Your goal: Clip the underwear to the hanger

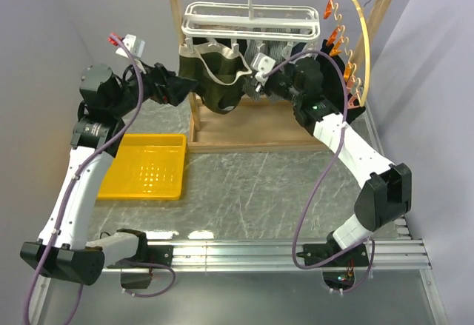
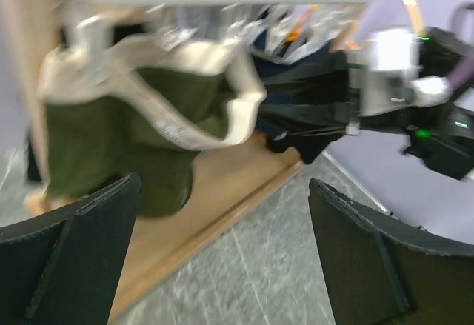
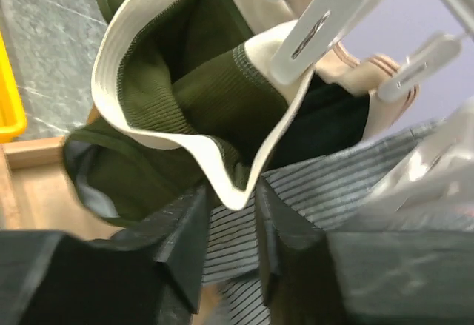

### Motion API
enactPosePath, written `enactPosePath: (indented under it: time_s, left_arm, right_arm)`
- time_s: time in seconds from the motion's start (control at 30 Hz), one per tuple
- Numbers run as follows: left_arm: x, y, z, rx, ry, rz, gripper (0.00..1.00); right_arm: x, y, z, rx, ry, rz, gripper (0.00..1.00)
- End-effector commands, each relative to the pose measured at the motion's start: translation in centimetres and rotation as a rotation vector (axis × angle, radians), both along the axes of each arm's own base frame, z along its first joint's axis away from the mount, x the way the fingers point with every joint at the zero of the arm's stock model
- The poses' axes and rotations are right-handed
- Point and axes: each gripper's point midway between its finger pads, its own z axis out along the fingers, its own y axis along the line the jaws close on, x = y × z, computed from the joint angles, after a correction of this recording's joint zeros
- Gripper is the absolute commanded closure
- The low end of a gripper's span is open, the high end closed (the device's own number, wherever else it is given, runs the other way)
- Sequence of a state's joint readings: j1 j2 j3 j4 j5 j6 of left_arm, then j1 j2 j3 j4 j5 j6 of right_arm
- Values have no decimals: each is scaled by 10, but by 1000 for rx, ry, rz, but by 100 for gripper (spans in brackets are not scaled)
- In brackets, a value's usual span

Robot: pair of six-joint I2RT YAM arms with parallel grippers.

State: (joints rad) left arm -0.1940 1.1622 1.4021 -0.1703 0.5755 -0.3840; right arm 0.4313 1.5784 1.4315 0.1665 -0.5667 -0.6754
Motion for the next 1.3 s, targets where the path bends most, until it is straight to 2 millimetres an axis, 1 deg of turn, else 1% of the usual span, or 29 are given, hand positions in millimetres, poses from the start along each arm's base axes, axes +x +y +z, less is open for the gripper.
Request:
enactPosePath:
  time_s: [0.0,0.03,0.07,0.1,0.13,0.17,0.2,0.23,0.27,0.3,0.33,0.4,0.47,0.5,0.53,0.57,0.6,0.67,0.7,0.73,0.77,0.8,0.83,0.87,0.9,1.07,1.13,1.2,1.27]
  left_arm:
    - [15,24,-23,-23,169,118,1]
    - [18,30,-28,-27,206,138,1]
    - [20,41,-42,-19,277,170,1]
    - [22,48,-43,-19,298,195,1]
    - [28,54,-52,-14,338,216,1]
    - [28,65,-61,-7,394,250,1]
    - [32,70,-71,-1,433,260,1]
    - [33,74,-78,12,461,266,1]
    - [35,83,-82,20,479,282,1]
    - [34,85,-95,45,521,261,1]
    - [35,91,-100,51,533,266,1]
    - [35,97,-112,66,556,262,1]
    - [36,103,-124,102,556,266,1]
    - [37,106,-130,136,550,268,1]
    - [39,111,-136,161,554,287,1]
    - [40,115,-144,183,563,297,1]
    - [42,119,-151,214,561,305,1]
    - [43,126,-167,251,576,329,1]
    - [42,130,-171,281,565,334,1]
    - [41,131,-175,293,557,339,1]
    - [42,136,-185,313,551,360,1]
    - [41,140,-186,343,527,371,1]
    - [40,142,-191,359,522,379,1]
    - [39,148,-201,384,530,407,1]
    - [38,152,-206,406,528,418,1]
    - [28,161,-235,446,560,459,1]
    - [25,160,-234,443,550,459,1]
    - [22,159,-233,442,543,455,1]
    - [20,155,-225,428,522,435,0]
  right_arm:
    - [-18,-12,29,48,-30,-41,61]
    - [-20,-14,21,43,-9,-48,60]
    - [-26,-17,26,54,-12,-53,55]
    - [-28,-20,26,64,1,-70,53]
    - [-32,-23,17,60,25,-76,51]
    - [-41,-29,24,81,29,-89,48]
    - [-45,-32,23,88,42,-97,46]
    - [-57,-38,23,93,57,-101,41]
    - [-62,-41,22,108,83,-109,39]
    - [-68,-46,18,106,111,-124,37]
    - [-80,-53,21,120,118,-135,34]
    - [-93,-59,20,154,173,-146,32]
    - [-109,-72,8,164,274,-183,29]
    - [-117,-77,-4,151,338,-201,28]
    - [-123,-84,-6,162,362,-229,27]
    - [-126,-91,-11,176,407,-255,27]
    - [-132,-96,-28,157,469,-277,26]
    - [-142,-108,-34,199,519,-300,23]
    - [-141,-121,-39,218,539,-336,22]
    - [-147,-129,-53,220,580,-359,22]
    - [-149,-134,-63,232,622,-382,22]
    - [-152,-144,-78,221,669,-424,20]
    - [-158,-148,-95,206,704,-443,17]
    - [-160,-151,-104,213,729,-463,17]
    - [-166,-156,-120,225,747,-482,17]
    - [-173,-169,-146,321,812,-530,16]
    - [-174,-169,-150,331,831,-527,13]
    - [-174,-171,-145,342,809,-532,12]
    - [-172,-175,-140,352,791,-545,12]
